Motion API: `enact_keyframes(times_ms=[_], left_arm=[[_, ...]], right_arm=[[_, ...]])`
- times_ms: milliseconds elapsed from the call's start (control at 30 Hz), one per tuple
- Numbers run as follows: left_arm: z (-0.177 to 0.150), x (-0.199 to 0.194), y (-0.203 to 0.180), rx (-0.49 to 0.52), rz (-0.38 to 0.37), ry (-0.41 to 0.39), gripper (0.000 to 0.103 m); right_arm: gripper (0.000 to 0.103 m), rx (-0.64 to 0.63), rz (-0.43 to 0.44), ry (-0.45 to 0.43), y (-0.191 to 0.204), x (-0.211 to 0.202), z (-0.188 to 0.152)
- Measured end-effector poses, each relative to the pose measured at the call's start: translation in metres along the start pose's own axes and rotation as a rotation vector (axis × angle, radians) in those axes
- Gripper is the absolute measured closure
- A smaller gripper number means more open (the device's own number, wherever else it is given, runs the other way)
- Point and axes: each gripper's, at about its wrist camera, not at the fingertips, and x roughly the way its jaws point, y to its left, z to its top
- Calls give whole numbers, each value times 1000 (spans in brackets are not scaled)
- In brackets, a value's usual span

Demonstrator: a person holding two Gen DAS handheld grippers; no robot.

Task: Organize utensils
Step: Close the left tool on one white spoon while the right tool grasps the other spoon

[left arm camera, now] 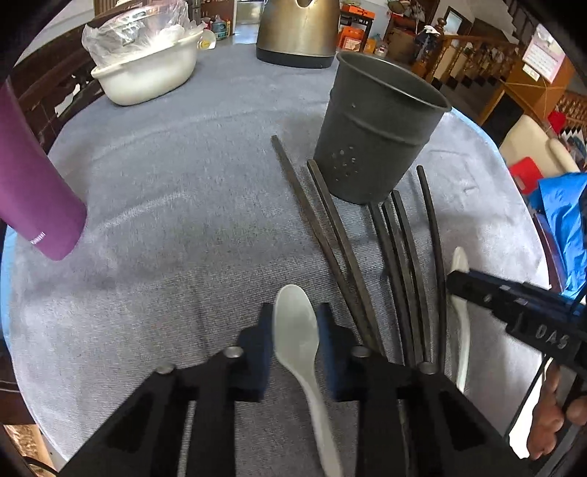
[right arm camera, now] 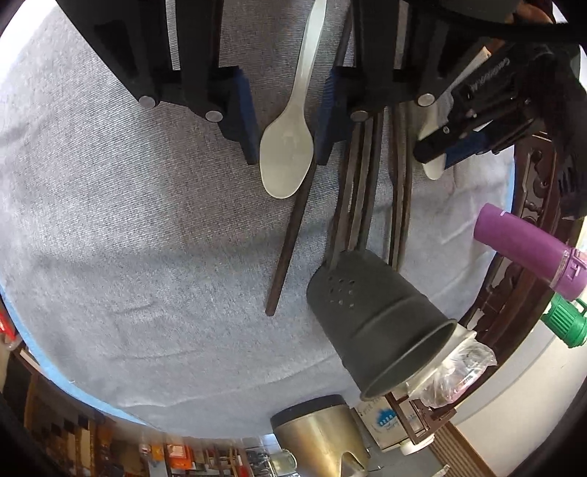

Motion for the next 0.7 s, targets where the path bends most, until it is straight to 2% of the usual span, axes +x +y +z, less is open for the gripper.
enact_keyframes(times_ms=[67,300,333,400,467,500,533,700], left_arm=[[0,-6,1,3,-7,-11,91],[7,-42,11,8,1,-97,94],[8,-46,13,8,11,-101,94],[9,-49,17,-17,-21,-86,94],[7,-47,22,-50,-80,-54,79],[6,-43,24,-59,-88,-37,54],[3,-40,23,-61,-81,-23,40],[-2,-20,7,-20,-24,24,40]], right_arm=[[71,-2,16,-22,-7,-9,1],[71,2,108,-133,-21,-42,13],[71,9,118,-142,-21,-44,15],[71,19,133,-159,-22,-48,17],[71,18,137,-172,-20,-51,17],[71,17,140,-175,-23,-53,13],[71,17,141,-173,-22,-53,11],[71,7,137,-142,-24,-49,-1]])
